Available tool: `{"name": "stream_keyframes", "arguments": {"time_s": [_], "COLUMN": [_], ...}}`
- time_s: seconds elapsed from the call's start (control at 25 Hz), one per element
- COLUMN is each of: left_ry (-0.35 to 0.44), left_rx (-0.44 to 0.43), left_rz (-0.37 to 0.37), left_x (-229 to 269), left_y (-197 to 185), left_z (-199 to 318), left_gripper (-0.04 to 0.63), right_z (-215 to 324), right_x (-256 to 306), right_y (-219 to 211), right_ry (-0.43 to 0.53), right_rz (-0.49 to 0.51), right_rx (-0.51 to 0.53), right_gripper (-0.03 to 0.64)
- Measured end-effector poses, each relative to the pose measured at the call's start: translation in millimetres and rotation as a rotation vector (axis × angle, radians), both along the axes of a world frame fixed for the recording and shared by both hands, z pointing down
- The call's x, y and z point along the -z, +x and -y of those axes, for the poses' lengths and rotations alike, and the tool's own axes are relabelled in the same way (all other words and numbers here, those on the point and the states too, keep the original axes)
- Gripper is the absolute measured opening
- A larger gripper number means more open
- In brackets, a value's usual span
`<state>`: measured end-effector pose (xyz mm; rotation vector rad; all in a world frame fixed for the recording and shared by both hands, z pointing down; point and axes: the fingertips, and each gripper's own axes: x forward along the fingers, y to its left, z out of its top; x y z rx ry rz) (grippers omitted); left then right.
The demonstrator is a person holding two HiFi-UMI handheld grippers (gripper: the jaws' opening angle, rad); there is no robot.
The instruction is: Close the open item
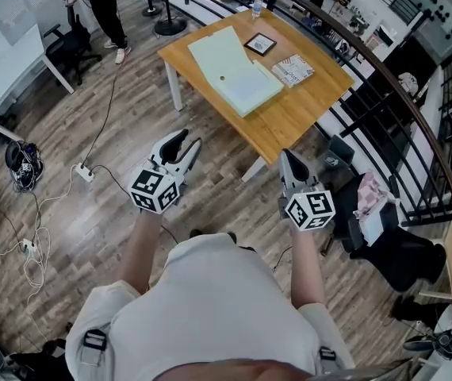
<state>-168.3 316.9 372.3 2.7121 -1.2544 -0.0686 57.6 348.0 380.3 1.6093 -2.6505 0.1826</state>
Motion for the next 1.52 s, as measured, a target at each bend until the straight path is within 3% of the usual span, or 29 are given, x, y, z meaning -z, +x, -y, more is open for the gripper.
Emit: {"name": "stream_keyframes", "arguments": {"time_s": [1.08, 1.52], "left_ry": [-0.037, -0.057], "left_rx": [-0.041, -0.039], "left_rz": [-0.003, -0.002], "left_x": [-20.1, -26.9], "left_y": [-63.2, -77.0], "left_z": [3.9, 31.7], "left_gripper": [0.153, 0.153], "right_z": [-1.9, 27.6], "right_x": [-19.0, -26.0], "right_y": [-51.0, -62.4], "right_ry": [-0.033, -0.052], "right_rz": [0.002, 0.005], "right_rx": [-0.073, -0.078], "right_gripper": [0.003, 0.003]}}
